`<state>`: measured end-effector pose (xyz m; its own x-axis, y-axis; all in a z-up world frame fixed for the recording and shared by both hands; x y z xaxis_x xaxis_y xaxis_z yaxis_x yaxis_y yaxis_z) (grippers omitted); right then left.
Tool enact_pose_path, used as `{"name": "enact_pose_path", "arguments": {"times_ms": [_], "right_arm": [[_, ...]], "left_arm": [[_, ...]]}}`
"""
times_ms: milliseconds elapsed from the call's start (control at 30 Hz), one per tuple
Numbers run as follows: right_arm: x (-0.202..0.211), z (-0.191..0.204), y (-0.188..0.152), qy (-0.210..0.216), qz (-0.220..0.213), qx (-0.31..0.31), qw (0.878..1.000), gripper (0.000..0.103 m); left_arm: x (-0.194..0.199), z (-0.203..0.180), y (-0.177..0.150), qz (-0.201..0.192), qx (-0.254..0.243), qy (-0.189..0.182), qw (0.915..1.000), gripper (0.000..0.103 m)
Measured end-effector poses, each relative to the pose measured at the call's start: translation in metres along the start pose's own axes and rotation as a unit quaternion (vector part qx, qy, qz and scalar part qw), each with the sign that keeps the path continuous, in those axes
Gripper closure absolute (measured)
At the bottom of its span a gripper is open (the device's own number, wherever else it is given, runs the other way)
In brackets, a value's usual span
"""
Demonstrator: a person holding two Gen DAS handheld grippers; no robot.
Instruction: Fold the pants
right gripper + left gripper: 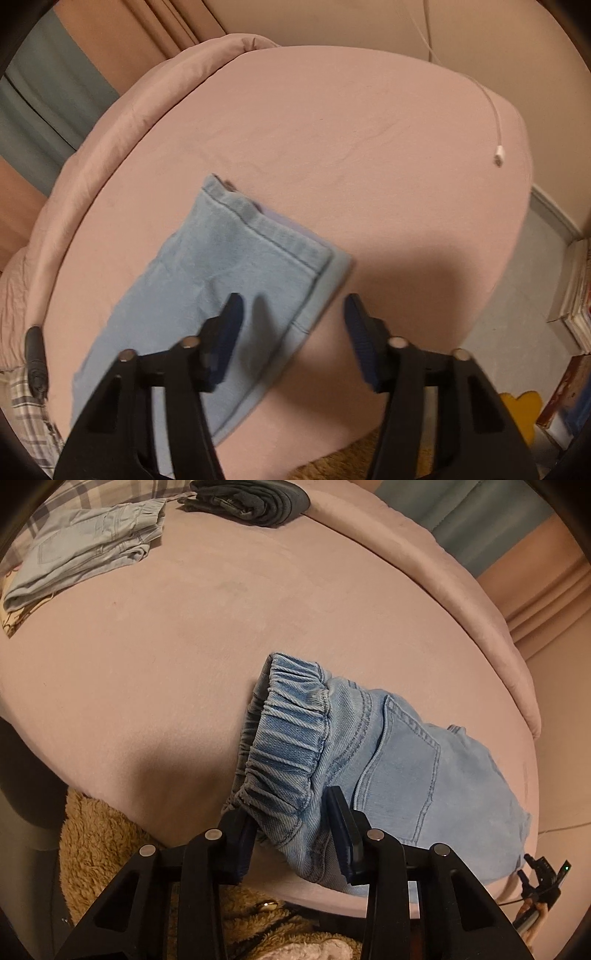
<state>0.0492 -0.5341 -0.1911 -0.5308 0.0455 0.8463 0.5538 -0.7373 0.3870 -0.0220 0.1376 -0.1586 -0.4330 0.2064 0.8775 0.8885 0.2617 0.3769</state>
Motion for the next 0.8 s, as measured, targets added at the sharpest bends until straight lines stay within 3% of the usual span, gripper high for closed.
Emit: {"name": "enact_pose_path", "arguments": {"times_ms": [200,233,267,300,367,533,600,667,800], "right_arm": [[-0.014,0.011,0.008,-0.001,0.005,0.006,1.000,0.054],[-0.021,0.010,0.007,-0.020,0.008,0.015,1.000,0.058],[-0.023,0.007,0.009,-0.040,0.003,0.022,0.999,0.076],[-0.023,0.008,0.009,-0.045,-0.003,0.029,0.999,0.085],[-0.006,0.015,0.009,-0.033,-0.026,0.036,0.998,0.092],[0.027,0.016,0.006,-0.009,-0.050,0.033,0.998,0.093],[0.015,0.009,0.004,-0.021,-0.038,0.030,0.999,0.092],[-0.007,-0.002,-0.003,-0.044,-0.011,0.024,0.999,0.092],[-0.013,-0.007,-0.003,-0.033,-0.008,0.020,0.999,0.090]], "left_arm": [[-0.005,0.003,0.000,0.000,-0.013,0.012,0.9998,0.065],[-0.006,0.002,0.000,0.000,-0.014,0.014,0.9998,0.065],[-0.006,0.001,-0.001,-0.001,-0.015,0.015,0.9998,0.065],[-0.005,0.000,-0.001,-0.003,-0.016,0.015,0.9998,0.065],[0.001,0.000,0.000,-0.011,-0.018,0.010,0.9997,0.066],[0.001,0.007,-0.004,-0.008,-0.028,0.012,0.9995,0.066],[-0.017,0.010,-0.010,0.016,-0.040,0.033,0.9985,0.065],[-0.023,0.011,-0.012,0.014,-0.049,0.044,0.9977,0.062],[-0.017,0.010,-0.013,0.022,-0.059,0.055,0.9964,0.054]]}}
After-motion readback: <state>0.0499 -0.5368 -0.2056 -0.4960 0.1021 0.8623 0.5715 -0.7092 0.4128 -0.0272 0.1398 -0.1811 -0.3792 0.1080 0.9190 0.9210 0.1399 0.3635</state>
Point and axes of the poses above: each gripper's, at about its wrist camera, not at the fingertips, and x roughly against the way its jaws point, z to its left, y to its top, the point moved 7 cm from there along -x, roughly the way its jaws point, and after that the axes turned 11 degrees about -x, right-handed, at the moved point
